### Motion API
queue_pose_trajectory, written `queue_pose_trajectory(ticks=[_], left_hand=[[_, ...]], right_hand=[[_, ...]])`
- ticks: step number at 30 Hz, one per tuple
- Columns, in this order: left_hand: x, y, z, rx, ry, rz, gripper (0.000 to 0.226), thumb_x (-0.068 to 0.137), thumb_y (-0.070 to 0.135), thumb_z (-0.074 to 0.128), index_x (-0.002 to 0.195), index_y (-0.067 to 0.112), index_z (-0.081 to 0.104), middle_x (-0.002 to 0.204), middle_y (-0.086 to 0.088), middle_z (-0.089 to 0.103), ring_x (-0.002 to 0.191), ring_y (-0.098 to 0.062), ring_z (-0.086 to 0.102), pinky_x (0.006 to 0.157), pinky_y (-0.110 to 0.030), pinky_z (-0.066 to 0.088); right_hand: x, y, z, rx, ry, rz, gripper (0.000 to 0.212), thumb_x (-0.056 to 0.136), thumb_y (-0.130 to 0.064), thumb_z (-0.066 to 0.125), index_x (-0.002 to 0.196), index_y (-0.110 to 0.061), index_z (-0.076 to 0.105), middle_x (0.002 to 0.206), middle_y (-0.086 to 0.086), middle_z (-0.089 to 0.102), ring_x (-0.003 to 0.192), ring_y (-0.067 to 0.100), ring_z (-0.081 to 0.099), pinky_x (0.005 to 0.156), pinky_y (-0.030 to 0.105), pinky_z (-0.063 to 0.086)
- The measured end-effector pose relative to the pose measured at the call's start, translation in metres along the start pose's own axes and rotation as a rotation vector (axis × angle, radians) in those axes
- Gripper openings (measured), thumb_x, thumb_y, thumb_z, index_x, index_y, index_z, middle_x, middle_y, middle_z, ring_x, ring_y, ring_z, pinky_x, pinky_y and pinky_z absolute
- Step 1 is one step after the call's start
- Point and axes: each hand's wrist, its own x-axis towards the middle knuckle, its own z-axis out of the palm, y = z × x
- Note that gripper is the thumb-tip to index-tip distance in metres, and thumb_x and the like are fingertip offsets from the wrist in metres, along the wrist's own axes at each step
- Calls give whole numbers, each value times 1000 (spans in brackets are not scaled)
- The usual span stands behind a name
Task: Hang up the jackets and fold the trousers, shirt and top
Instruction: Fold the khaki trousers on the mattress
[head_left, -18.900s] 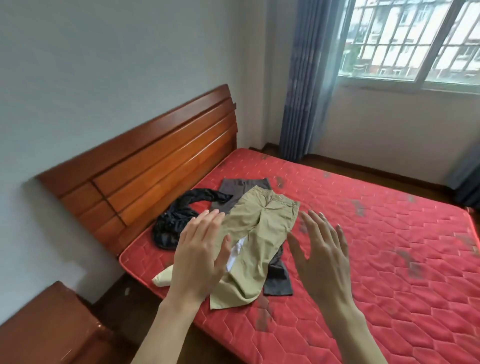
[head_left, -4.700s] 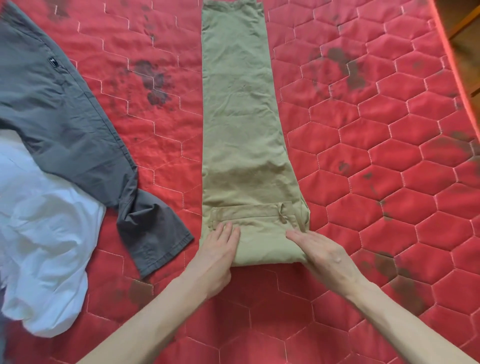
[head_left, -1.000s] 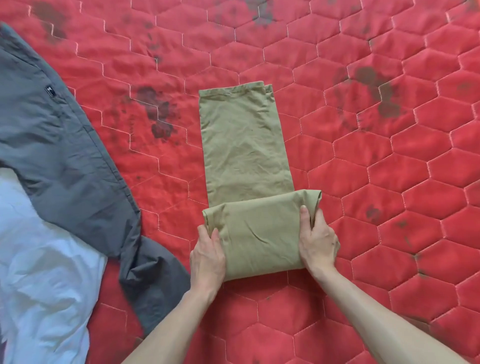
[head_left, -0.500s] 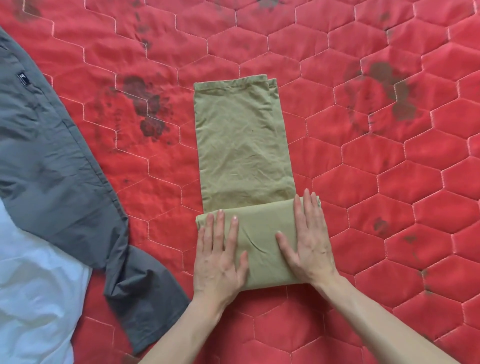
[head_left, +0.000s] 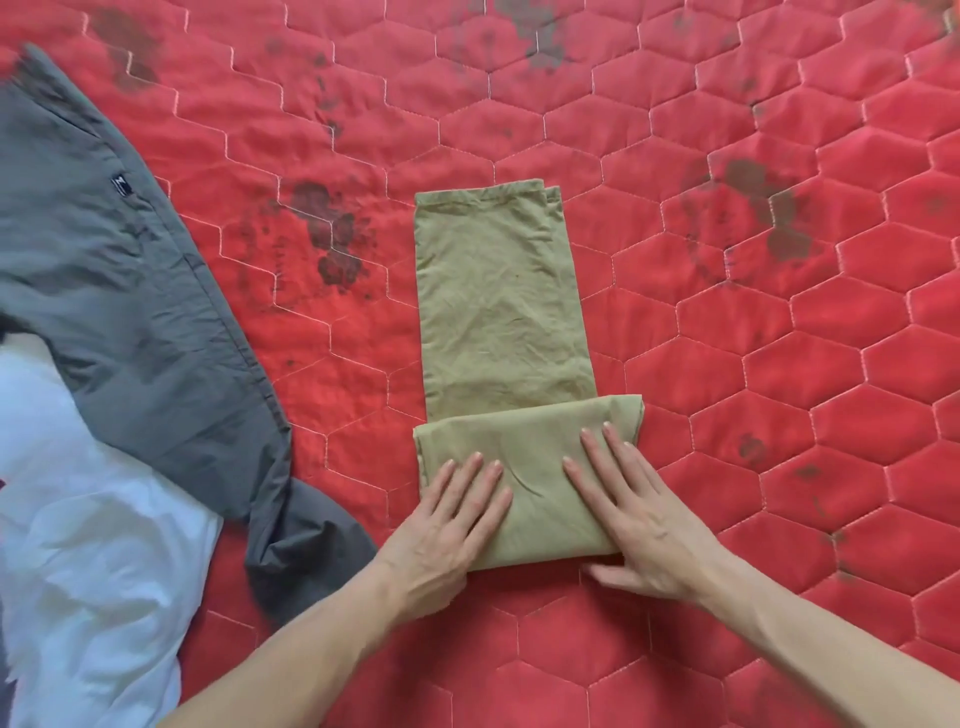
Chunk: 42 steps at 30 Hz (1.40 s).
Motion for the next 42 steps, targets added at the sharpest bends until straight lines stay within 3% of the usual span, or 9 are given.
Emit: queue_pose_trajectory(ticks=[4, 8, 14, 18, 24, 30, 35, 39, 42], left_hand=[[12, 40, -28, -76, -85, -220, 73, 83, 4, 31, 155, -3, 42, 163, -30, 33, 151, -51, 29, 116, -60, 40], [12, 36, -56, -290, -229, -249, 96, 78, -2, 45, 164, 5, 3, 173, -21, 2, 161, -40, 1, 131, -48, 8], [-23, -9, -97, -868, 16, -326, 93, 68, 22, 55, 156, 32, 26, 136, 14, 67, 115, -21, 68, 98, -29, 51], [-50, -21, -95, -1167, 254, -528, 53, 67, 25, 64, 119, 32, 56, 98, 14, 75, 82, -12, 70, 75, -28, 56], [-44, -17, -62, -1556, 450, -874, 9, 103, 28, 66, 109, 21, 66, 96, 7, 75, 91, -8, 66, 77, -17, 51], [-12, -14, -44, -1514, 360, -1014, 41, 100, 54, 60, 134, 35, 47, 127, 20, 64, 119, 7, 60, 110, -31, 46], [8, -31, -33, -1291, 329, -1078, 38, 102, 60, 49, 112, 24, 46, 105, 12, 69, 103, -17, 67, 95, -49, 52], [19, -43, -20, -919, 273, -1045, 42, 105, 58, 41, 103, 16, 39, 80, 1, 64, 84, -40, 67, 70, -43, 41], [25, -43, -15, -808, 299, -1017, 42, 103, 61, 36, 99, 19, 33, 69, 0, 58, 75, -42, 66, 64, -41, 37]], right_hand=[[-5, -5, -14, -57, -79, 29, 122, 64, -50, 76, 165, -8, 22, 171, 26, 9, 159, 45, 7, 127, 53, 25], [-4, -16, -33, 6, -17, 77, 101, 62, -31, 89, 151, -5, 50, 161, 22, 41, 149, 41, 40, 116, 52, 44], [-34, -12, -60, 418, 246, 116, 56, 72, -6, 90, 125, -13, 72, 120, -4, 74, 111, 17, 70, 99, 33, 51], [-45, -23, -63, 804, 337, 296, 36, 83, -22, 86, 114, -32, 71, 102, -11, 76, 92, 8, 69, 82, 26, 51], [-3, -44, -53, 938, 411, 552, 24, 94, -55, 60, 107, -40, 46, 86, -17, 58, 81, 7, 55, 77, 22, 46], [53, -36, -33, 754, 426, 704, 54, 94, -74, 29, 127, -31, 31, 94, 4, 63, 93, 42, 64, 74, 42, 41], [79, -23, -21, 649, 423, 767, 57, 97, -71, 20, 124, -23, 32, 82, 9, 60, 88, 48, 63, 70, 43, 37], [85, -24, -8, 574, 451, 878, 53, 98, -67, 21, 112, -19, 37, 77, 11, 59, 82, 48, 63, 65, 43, 36], [92, -29, -1, 459, 474, 948, 46, 104, -58, 28, 120, -17, 41, 98, 19, 67, 92, 47, 65, 67, 44, 38]])
